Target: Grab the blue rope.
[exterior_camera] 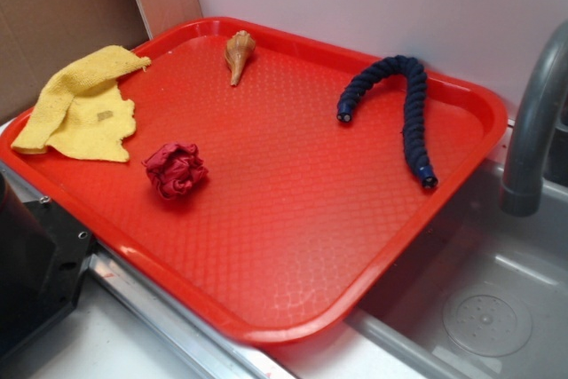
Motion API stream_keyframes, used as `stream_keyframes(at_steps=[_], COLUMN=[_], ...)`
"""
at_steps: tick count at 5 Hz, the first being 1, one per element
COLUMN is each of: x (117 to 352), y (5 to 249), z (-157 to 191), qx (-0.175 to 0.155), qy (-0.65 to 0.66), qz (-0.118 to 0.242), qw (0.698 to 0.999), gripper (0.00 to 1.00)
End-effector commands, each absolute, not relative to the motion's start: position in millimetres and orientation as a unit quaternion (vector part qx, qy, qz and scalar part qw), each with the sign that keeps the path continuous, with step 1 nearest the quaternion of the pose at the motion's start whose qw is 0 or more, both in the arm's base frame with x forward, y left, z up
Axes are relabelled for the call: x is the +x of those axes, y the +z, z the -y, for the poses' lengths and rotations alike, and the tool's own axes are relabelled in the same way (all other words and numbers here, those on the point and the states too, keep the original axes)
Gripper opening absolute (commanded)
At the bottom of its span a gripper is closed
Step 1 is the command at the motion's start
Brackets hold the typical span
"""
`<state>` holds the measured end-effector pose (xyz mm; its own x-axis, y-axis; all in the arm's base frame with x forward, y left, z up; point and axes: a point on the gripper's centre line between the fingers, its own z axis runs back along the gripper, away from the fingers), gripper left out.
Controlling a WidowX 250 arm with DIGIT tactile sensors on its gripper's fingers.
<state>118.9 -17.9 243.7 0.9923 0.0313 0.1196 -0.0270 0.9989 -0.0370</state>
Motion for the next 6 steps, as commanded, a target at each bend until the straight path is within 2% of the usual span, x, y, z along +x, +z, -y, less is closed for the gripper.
stream_keyframes(at_steps=[1,2,3,4,5,6], x=[119,164,214,266,298,324], y=[244,200,166,139,127,106], z=[18,19,35,59,83,116], qx=[-0.018,-0.016,-0.054,-0.094,-0.116,-0.120], qy=[0.015,0.100,0.200,0.275,0.275,0.257], qz=[0.060,0.009,0.014,0.043,0.077,0.067], qw=[0.998,0.995,0.978,0.956,0.951,0.957], gripper=[1.00,1.00,1.00,1.00,1.00,1.00])
